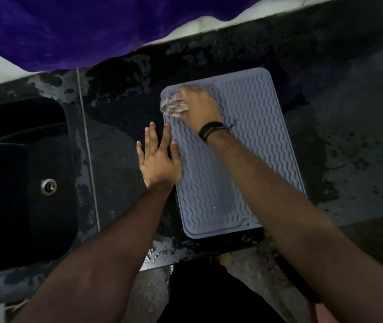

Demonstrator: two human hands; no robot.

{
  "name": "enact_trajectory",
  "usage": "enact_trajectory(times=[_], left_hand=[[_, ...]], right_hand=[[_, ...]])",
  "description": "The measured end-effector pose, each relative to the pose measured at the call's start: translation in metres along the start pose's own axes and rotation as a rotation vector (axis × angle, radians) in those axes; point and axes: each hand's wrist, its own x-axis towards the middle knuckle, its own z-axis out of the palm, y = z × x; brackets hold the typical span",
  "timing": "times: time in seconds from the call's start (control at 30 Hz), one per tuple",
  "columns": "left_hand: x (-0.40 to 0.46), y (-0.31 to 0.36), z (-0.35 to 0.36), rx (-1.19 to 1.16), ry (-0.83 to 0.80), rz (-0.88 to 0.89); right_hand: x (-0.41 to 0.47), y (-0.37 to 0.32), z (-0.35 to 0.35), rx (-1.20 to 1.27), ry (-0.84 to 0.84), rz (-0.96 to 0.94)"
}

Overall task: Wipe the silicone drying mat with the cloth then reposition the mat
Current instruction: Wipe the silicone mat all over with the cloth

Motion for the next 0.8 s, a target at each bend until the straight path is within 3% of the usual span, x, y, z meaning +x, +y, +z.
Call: enact_trajectory(times=[0.27,0.43,0.53,0.67,0.8], left_hand=[[-0.001,0.001,-0.002,-0.016,-0.003,-0.008],[-0.001,0.002,-0.002,-0.021,0.000,-0.001],[-0.001,0.002,-0.002,-0.014,-0.005,0.002],[-0.001,0.000,-0.001,-0.003,0.011,0.010],[0.000,-0.001,0.002,0.002,0.016,0.009]], right_hand=[[-0.007,0.151,-0.070,-0.193,0.139,0.365],[0.003,0.138,-0.066,-0.133,0.224,0.521],[0.019,0.075,-0.044,-0.017,0.174,0.393],[0.015,-0.026,0.002,0.137,0.002,0.063],[0.008,-0.023,0.009,0.118,-0.026,0.010]])
